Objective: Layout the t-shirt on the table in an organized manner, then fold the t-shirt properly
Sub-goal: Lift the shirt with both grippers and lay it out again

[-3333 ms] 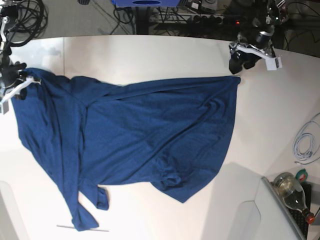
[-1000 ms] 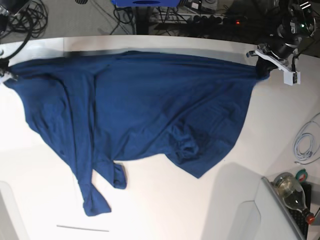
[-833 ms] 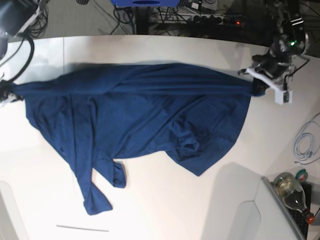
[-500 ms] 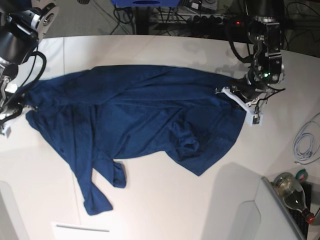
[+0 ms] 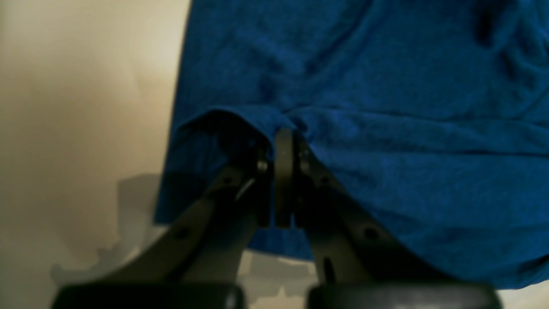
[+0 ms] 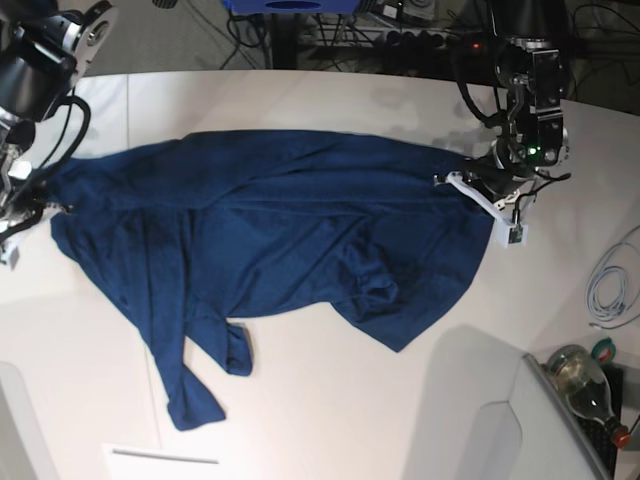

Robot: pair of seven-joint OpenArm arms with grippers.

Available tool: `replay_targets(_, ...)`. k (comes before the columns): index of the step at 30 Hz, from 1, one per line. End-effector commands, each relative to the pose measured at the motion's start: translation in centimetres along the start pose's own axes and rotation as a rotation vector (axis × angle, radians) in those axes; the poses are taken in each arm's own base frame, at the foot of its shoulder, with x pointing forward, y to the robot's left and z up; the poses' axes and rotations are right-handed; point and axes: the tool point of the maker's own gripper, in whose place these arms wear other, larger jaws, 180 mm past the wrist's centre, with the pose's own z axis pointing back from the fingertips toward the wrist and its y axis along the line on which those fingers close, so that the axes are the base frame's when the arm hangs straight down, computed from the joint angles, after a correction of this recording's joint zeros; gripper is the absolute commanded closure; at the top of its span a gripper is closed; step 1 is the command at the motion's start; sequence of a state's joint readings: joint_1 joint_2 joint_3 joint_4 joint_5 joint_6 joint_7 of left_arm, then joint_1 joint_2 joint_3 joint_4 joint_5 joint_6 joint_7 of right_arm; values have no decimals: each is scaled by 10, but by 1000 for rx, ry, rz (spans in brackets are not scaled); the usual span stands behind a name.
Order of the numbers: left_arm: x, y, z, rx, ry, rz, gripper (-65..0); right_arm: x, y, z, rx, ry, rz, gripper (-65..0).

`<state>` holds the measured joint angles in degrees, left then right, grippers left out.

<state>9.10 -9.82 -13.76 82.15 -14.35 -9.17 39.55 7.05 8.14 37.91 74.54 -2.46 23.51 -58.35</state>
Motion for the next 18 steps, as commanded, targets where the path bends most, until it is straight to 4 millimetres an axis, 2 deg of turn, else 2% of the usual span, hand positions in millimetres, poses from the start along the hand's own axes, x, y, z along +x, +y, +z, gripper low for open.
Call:
replay_targets(1,4,17,13,37,-38,8,0,3,-20,15,-46,-29,13,-5)
replay_targets(2,1,27,22,60,-48,16,0,-4,-28,24,-69,-34,21,-5)
replay_targets(5,-13,43,43,105,-48,17,0,-28,-31,35,-84,-9,34,-5)
replay_targets(8,1,42,49,107,-85,2,0,-31,-29,35,-81,-1,55,-5)
replay_targets(9,5,42,48,107,-95,2,0,-24,-24,35,-74,-11,66,-5)
replay_targets(12,42,29,40,78,-125,-11,0,9,-9,34,-44,-49,77,-2)
replay_targets(13,55,26,36,70,-113,-17,0,24,-12,35,-44,-64,76,-2)
replay_targets(15,85,15,30,48,-113,-20,0,54,-8,35,-28,-86,83,-2)
replay_targets(18,141,-1,18,10,-169,-21,0,107,-6,38,-16,-128,56,-2)
